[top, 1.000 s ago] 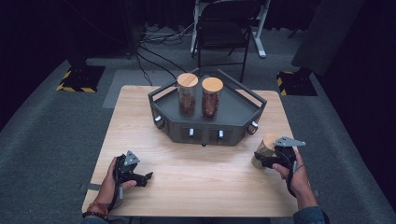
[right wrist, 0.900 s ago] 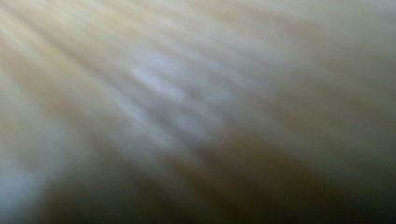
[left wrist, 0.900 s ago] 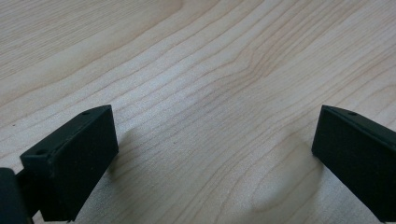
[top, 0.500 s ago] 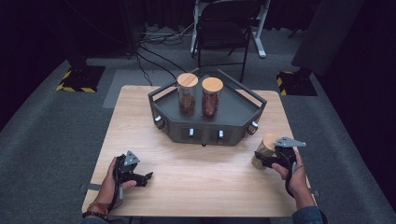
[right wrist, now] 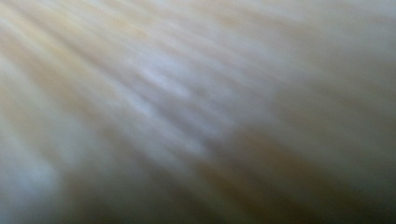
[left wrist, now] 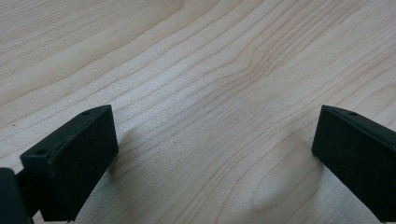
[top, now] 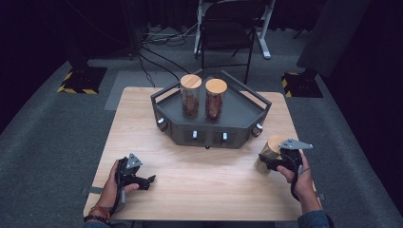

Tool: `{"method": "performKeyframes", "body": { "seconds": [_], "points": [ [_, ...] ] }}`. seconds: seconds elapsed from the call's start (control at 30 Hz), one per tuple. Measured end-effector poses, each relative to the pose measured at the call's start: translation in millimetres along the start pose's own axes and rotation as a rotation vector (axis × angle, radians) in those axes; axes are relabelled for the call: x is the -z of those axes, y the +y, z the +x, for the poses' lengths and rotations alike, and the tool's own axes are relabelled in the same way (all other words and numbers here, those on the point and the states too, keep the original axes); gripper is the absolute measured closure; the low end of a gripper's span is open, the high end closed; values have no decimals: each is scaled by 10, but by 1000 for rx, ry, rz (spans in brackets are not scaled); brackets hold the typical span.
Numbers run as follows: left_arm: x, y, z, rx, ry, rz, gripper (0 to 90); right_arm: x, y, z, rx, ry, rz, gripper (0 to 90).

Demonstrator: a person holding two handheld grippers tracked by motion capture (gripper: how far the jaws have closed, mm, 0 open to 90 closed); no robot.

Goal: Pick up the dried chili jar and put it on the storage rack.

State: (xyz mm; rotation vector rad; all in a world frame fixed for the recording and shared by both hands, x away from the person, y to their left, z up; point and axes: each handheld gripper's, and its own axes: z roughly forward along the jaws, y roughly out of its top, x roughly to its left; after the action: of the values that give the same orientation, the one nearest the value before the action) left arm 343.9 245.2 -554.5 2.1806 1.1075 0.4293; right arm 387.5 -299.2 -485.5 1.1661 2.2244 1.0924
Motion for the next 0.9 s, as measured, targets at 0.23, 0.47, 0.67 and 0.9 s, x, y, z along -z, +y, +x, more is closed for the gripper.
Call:
{"method": "performKeyframes", "body": {
  "seconds": [0.23,0.47,0.67,0.9],
  "points": [
    [0,0,0,0,0,0,0,42,75,67,30,19,15,245],
    [0,0,0,0,0,0,0,108,206,124,61,36,22,245],
    [0,0,0,0,0,0,0,140,324,181,93,64,46,245],
    [0,0,0,0,0,0,0,216,486,233,116,84,57,245]
  ]
}}
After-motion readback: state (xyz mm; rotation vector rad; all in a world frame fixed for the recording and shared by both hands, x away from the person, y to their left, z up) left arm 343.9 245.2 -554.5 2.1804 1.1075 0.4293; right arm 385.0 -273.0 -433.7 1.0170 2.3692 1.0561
